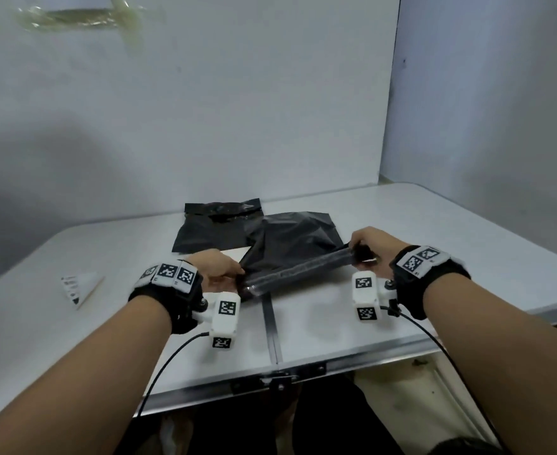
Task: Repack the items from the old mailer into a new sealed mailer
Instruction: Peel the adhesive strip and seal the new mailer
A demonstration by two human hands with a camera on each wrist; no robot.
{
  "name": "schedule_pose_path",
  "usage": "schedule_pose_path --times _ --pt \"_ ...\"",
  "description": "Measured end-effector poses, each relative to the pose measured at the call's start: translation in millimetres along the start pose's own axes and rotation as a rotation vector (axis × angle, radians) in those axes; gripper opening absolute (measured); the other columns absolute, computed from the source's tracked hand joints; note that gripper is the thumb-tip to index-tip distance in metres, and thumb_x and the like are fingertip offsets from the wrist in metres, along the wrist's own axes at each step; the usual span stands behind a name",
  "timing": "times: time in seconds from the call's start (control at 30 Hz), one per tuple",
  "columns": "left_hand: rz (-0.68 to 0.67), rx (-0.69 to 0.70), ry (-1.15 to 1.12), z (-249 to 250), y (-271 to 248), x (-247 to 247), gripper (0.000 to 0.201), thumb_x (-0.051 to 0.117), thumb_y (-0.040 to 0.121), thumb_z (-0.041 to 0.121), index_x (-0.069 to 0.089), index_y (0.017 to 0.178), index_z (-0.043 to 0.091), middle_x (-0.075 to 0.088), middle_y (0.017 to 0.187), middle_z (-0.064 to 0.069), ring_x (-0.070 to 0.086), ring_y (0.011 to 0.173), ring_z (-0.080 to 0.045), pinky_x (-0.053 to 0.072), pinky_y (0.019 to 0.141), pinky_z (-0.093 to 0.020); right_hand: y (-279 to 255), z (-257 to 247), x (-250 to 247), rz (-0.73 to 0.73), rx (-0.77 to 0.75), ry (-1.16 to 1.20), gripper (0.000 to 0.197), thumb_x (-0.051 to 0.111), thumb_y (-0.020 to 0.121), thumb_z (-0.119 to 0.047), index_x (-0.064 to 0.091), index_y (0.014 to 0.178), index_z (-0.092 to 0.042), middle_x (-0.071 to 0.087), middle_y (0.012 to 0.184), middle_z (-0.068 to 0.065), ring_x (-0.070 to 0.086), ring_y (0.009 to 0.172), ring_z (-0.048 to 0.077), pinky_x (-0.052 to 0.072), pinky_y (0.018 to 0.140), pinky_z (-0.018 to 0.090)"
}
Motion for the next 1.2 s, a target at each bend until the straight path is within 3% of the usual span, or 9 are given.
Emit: schedule_pose_path --times 0.1,0.2,0.3,0.4,0.5,0.63,0.77,1.0,1.2 --pt "0.132 0.149 0.227 24 2 -7 0.032 0.065 0.083 0.011 0.053 0.113 0.011 0.055 0.109 -0.005 0.055 0.102 -0.022 0.048 0.085 -0.029 13 21 -9 -0.102 0.068 -0.17 0.038 0.079 0.054 -0.027 0.06 0.083 -0.011 0.06 0.084 0.012 0.051 0.063 0.022 0.037 0.059 0.028" --pt "0.315 0.39 0.302 63 -11 -3 0.05 0.06 0.076 0.016 0.05 0.124 0.018 0.054 0.128 -0.006 0.047 0.123 -0.028 0.041 0.105 -0.041 7 35 -9 -0.16 0.099 -0.318 0.048 0.082 0.06 -0.039 0.067 0.097 -0.012 0.064 0.087 0.013 0.055 0.067 0.027 0.043 0.069 0.032" --pt "0.289 0.657 0.396 99 -36 41 0.035 0.055 0.08 0.012 0.06 0.112 0.025 0.06 0.12 0.002 0.051 0.115 -0.016 0.04 0.104 -0.032 -2 37 -8 -0.181 0.083 -0.263 0.034 0.067 0.082 -0.039 0.067 0.095 -0.009 0.071 0.07 0.009 0.067 0.058 0.023 0.052 0.061 0.024" --pt "0.059 0.741 0.483 106 -48 104 0.024 0.057 0.085 0.01 0.067 0.103 0.021 0.067 0.111 0.006 0.058 0.101 -0.007 0.042 0.094 -0.021 29 53 -28 -0.161 0.108 -0.305 0.074 0.077 0.057 -0.063 0.07 0.109 -0.011 0.068 0.091 0.017 0.047 0.066 0.029 0.035 0.067 0.034" --pt "-0.072 0.749 0.511 104 -48 143 0.018 0.062 0.085 0.013 0.071 0.1 0.017 0.071 0.105 0.003 0.06 0.092 -0.006 0.045 0.091 -0.02 43 71 -37 -0.225 0.155 -0.299 0.065 0.086 0.044 -0.049 0.074 0.096 -0.012 0.074 0.103 0.014 0.039 0.064 0.026 0.027 0.062 0.034" --pt "-0.18 0.755 0.568 99 -48 178 0.017 0.066 0.084 0.017 0.072 0.1 0.017 0.07 0.093 0.003 0.06 0.081 -0.004 0.044 0.078 -0.013 -10 59 -21 -0.222 0.111 -0.218 0.019 0.064 0.084 -0.026 0.071 0.085 -0.009 0.075 0.081 0.009 0.066 0.066 0.018 0.046 0.063 0.027" --pt "-0.176 0.774 0.614 99 -49 193 0.02 0.07 0.082 0.021 0.07 0.102 0.015 0.064 0.085 0.007 0.056 0.071 -0.001 0.041 0.068 -0.007 -4 57 -19 -0.214 0.043 -0.153 0.021 0.05 0.093 -0.018 0.067 0.088 -0.008 0.069 0.077 0.006 0.067 0.062 0.014 0.053 0.056 0.02" --pt "-0.143 0.849 0.685 109 -54 201 0.024 0.071 0.081 0.019 0.067 0.103 0.013 0.067 0.098 -0.002 0.053 0.078 -0.007 0.046 0.08 -0.021 -8 52 -22 -0.162 0.042 -0.095 0.024 0.046 0.089 -0.015 0.061 0.073 -0.006 0.062 0.06 0.005 0.058 0.04 0.012 0.048 0.043 0.017" --pt "-0.129 0.854 0.679 104 -56 204 0.019 0.07 0.081 0.024 0.069 0.098 0.015 0.069 0.097 0.001 0.057 0.079 -0.007 0.048 0.079 -0.021 -17 59 -21 -0.194 0.083 -0.103 0.022 0.047 0.086 -0.021 0.063 0.086 -0.005 0.063 0.076 0.008 0.055 0.058 0.016 0.046 0.058 0.02"
Point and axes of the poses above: each hand's wrist, its own y-axis towards the middle knuckle, its own x-axis out of the palm, z = x × y, the point moved 10 cm from there along y, towards the middle knuckle
